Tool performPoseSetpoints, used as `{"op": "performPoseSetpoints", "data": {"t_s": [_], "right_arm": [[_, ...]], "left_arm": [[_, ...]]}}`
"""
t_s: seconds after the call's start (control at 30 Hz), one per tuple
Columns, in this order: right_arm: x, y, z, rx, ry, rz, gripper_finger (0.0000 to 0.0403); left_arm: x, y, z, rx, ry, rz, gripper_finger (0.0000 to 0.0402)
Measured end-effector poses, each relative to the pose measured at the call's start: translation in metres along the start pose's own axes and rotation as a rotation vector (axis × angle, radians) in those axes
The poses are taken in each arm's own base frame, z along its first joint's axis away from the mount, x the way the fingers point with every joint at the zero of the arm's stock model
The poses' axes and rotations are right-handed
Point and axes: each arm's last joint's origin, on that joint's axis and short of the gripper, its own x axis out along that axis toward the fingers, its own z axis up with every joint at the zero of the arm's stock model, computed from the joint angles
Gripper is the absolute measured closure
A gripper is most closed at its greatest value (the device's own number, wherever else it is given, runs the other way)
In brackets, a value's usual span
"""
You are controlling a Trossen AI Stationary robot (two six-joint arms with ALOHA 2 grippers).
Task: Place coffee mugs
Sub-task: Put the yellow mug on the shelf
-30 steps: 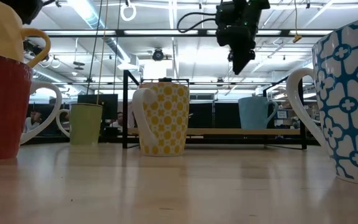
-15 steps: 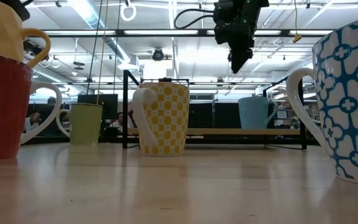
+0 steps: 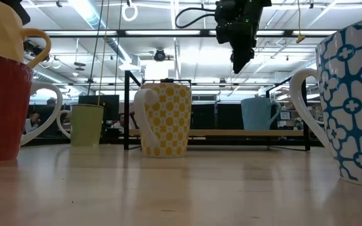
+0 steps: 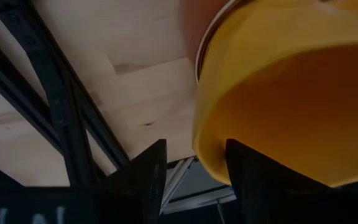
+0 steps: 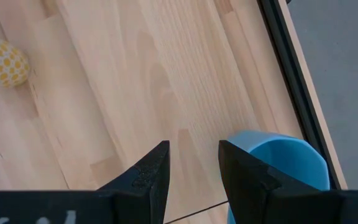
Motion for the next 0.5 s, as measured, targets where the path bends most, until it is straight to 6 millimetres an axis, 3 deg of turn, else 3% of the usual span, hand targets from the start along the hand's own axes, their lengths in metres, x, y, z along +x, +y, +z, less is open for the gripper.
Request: {"op": "performPoseSetpoints", "data": {"t_s": [0.3,0.5], "right_arm": [[0.0001,0.0,0.0,0.0,0.0,0.0,0.026],[0.0001,0.0,0.0001,0.0,0.0,0.0,0.026]], "left_arm": [[0.0096,-0.0073,-0.002,0.009,-0.01,0.032,0.0233],[0.0094,-0.0075,-0.0016,0.01,-0.023,0.026,0.0277]]}}
